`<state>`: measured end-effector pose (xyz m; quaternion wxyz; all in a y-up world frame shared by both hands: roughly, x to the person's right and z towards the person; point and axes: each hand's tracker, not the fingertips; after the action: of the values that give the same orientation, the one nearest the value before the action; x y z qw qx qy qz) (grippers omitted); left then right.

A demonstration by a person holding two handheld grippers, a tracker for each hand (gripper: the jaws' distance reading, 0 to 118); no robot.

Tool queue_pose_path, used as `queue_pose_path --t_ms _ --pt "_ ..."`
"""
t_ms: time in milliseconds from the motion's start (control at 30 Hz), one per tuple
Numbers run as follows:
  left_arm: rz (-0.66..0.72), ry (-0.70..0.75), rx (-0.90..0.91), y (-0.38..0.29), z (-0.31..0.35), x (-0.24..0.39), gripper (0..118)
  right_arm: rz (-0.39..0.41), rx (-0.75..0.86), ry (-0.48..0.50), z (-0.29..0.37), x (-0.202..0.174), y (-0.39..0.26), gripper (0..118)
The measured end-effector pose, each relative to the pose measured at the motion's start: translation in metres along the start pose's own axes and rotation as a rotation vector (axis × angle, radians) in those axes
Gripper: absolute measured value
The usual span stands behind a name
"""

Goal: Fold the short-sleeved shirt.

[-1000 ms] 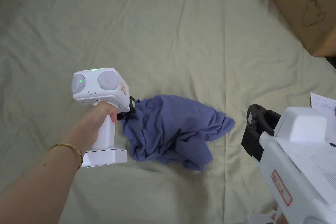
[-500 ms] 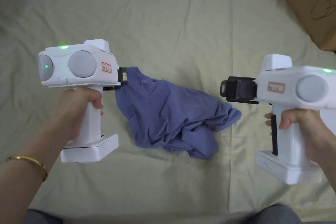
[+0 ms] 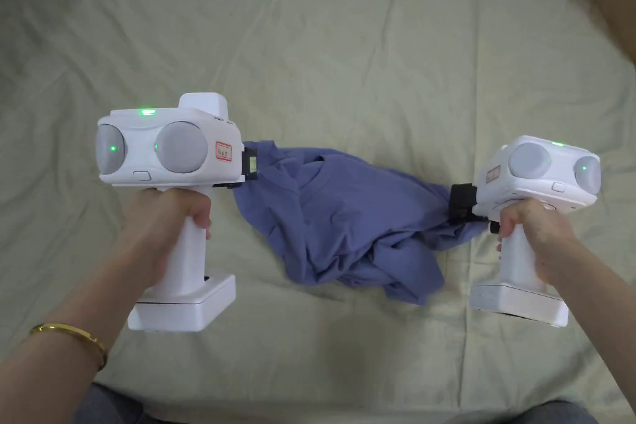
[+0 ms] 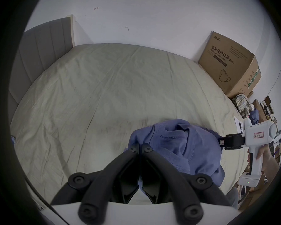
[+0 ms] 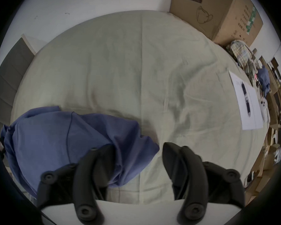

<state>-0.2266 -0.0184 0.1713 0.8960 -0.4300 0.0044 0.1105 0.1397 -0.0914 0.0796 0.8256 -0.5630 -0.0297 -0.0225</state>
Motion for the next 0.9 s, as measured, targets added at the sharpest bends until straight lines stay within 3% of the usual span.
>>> queue_pose_path --t_ms 33,67,100,233,467,600,733,900 --pt "0.003 0.002 -0.003 -0.001 -0.002 -0.001 0 -0.020 -0.026 0.063 -0.001 -0.001 -0.002 47" --pt "0.003 0.005 -0.007 -0.001 -0.003 -0.002 0 -0.035 -0.029 0.100 0.001 -0.002 -0.005 18" --pt "0.003 0.009 -0.012 -0.002 -0.004 -0.002 0 -0.059 -0.028 0.132 0.003 -0.003 -0.006 4" --pt "0.035 0.010 -0.017 -0.001 -0.002 -0.008 0 0.025 -0.026 0.145 0.029 -0.004 -0.002 4" --pt "0.098 -0.008 0.076 0.022 0.041 -0.017 0 0.091 0.203 0.277 0.151 0.028 0.016 4" --pt "0.097 0.009 0.201 0.048 0.090 -0.026 0 0.109 0.346 0.332 0.235 0.049 0.024 4" --pt "0.127 0.015 0.346 0.081 0.151 -0.038 0 0.148 0.493 0.317 0.315 0.063 0.031 4" --pt "0.179 -0.075 0.504 0.129 0.227 -0.044 0 0.162 0.667 0.329 0.391 0.065 0.048 4"
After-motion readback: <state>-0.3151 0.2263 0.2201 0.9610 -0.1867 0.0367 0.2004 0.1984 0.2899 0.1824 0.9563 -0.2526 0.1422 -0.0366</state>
